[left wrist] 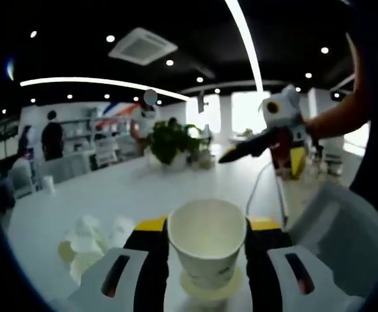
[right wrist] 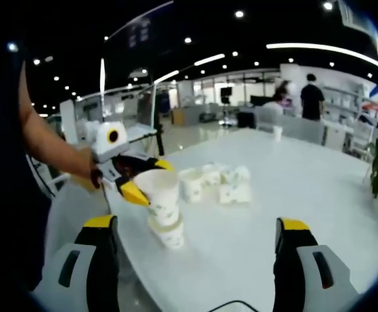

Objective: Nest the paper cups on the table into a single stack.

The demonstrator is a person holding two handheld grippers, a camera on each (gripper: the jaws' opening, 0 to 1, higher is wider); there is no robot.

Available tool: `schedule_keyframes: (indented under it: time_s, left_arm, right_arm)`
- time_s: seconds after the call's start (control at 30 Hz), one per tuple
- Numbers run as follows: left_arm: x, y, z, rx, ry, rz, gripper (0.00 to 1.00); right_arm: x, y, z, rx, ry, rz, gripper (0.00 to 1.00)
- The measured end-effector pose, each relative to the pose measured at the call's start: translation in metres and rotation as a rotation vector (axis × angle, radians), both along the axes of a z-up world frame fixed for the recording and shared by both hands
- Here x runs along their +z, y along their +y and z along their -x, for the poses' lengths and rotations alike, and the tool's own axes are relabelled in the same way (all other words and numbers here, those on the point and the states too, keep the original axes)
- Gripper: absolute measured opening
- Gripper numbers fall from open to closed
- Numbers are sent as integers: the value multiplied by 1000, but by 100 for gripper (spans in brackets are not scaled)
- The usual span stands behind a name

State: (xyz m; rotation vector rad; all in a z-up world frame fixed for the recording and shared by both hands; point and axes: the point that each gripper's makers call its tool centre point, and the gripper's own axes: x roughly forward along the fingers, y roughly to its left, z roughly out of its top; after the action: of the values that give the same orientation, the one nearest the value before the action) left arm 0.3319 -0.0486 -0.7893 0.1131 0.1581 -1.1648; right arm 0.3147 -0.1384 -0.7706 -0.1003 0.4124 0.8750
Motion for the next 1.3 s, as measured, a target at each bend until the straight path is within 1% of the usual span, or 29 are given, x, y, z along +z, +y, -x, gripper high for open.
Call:
schedule_keyframes:
  time_s: [0.2, 0.5, 0.63, 0.73, 0.8, 0.87, 0.93, 0.97, 1.0, 1.03, 1.2, 1.3]
  left_arm:
    - [-18, 2, 3, -2, 30, -46, 44]
    - [-30, 3, 4, 1, 58, -65, 44]
    - [-47, 6, 4, 4, 79, -127, 45]
    - [-54, 5, 8, -12, 73, -170, 45]
    - [-60, 5, 10, -23, 57, -211, 45]
    - [-63, 5, 11, -24, 55, -231, 45]
    - [-67, 4, 12, -29, 69, -240, 45]
    - [-70, 5, 13, -30, 78, -254, 45]
    - [-72, 5, 13, -31, 83, -257, 46]
    - [-70, 4, 13, -30, 89, -243, 46]
    - [-71, 6, 9, -24, 102, -252, 48]
    - [-69, 7, 8, -21, 105, -251, 50]
  right_arm:
    - [-1, 2, 2, 4, 3, -3, 99]
    - [-2, 5, 2, 7, 4, -7, 98]
    - [-2, 5, 2, 5, 5, -6, 98]
    - [-3, 5, 3, 6, 8, -5, 98]
    - [-2, 4, 3, 3, 9, -5, 99]
    - [-3, 4, 3, 2, 10, -7, 99]
    - [-4, 5, 4, 2, 11, -6, 99]
    - [-5, 6, 4, 3, 13, -5, 99]
    - [-5, 6, 5, 4, 13, -5, 98]
    - [-5, 6, 4, 5, 13, -4, 98]
    - [-5, 6, 4, 5, 14, -5, 98]
    - [-4, 7, 3, 5, 13, -7, 98]
